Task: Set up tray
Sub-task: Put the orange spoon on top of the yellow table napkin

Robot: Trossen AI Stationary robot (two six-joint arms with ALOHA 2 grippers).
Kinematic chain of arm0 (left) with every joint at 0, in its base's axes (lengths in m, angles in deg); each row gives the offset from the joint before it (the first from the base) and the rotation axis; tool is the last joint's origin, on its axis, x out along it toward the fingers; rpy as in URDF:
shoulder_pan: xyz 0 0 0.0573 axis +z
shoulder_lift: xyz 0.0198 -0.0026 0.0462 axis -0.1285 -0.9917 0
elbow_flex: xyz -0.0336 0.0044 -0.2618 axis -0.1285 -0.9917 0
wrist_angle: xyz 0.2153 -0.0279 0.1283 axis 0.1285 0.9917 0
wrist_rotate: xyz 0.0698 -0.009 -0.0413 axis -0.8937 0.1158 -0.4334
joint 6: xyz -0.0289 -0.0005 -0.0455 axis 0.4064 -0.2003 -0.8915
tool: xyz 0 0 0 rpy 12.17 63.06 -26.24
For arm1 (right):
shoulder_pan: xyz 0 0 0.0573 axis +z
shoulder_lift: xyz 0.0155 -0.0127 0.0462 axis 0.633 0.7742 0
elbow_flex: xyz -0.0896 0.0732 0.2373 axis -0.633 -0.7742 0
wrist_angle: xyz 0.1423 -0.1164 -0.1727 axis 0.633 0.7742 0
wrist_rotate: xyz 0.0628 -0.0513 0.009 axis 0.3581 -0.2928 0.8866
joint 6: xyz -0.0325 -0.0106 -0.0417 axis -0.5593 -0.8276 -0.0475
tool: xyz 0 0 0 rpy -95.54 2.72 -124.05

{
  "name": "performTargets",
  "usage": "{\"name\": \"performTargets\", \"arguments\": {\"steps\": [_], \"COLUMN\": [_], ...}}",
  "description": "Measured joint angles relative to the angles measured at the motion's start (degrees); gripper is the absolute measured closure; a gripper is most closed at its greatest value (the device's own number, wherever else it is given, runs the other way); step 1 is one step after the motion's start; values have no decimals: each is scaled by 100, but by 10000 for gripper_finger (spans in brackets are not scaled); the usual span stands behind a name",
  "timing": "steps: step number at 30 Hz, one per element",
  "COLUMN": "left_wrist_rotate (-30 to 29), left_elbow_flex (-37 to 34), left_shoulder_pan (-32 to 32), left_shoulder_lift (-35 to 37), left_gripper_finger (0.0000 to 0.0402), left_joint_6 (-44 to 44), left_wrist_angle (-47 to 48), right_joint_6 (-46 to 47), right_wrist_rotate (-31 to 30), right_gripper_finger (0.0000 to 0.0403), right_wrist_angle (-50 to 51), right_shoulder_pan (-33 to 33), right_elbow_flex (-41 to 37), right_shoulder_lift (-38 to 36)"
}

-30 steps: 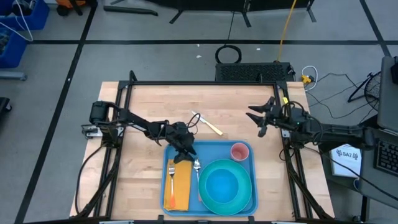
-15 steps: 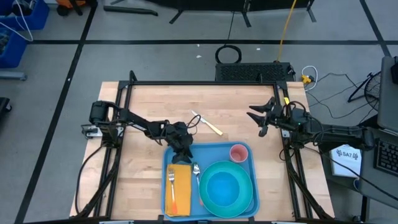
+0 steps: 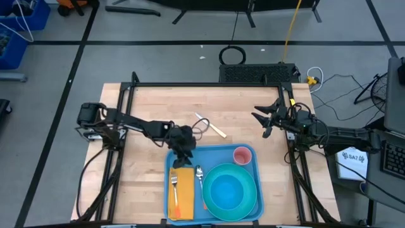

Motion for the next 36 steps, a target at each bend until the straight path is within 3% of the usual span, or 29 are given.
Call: {"name": "performTargets", "arguments": {"steps": [3, 7, 15, 36], "left_wrist_rotate": [-390, -286, 152, -117], "left_elbow_flex": [421, 583, 758, 804], "left_shoulder_pan": [-167, -183, -299, -292], "left_shoulder_lift": [-44, -297, -754, -823], "left_gripper_finger": [206, 206, 206, 206], "left_joint_6": [258, 202, -61, 45], "left_wrist_angle": [684, 731, 606, 296], "right_joint_6": [0, 1, -11, -4], "right_wrist_rotate": [0, 15, 31, 186], "right_gripper_finger": [261, 261, 261, 261], "right_wrist_angle": [0, 8, 24, -13], "right_shoulder_pan": [0, 0, 0, 11], "right_elbow_flex": [0, 0, 0, 0], "right_shoulder_lift": [0, 3, 9, 11]}}
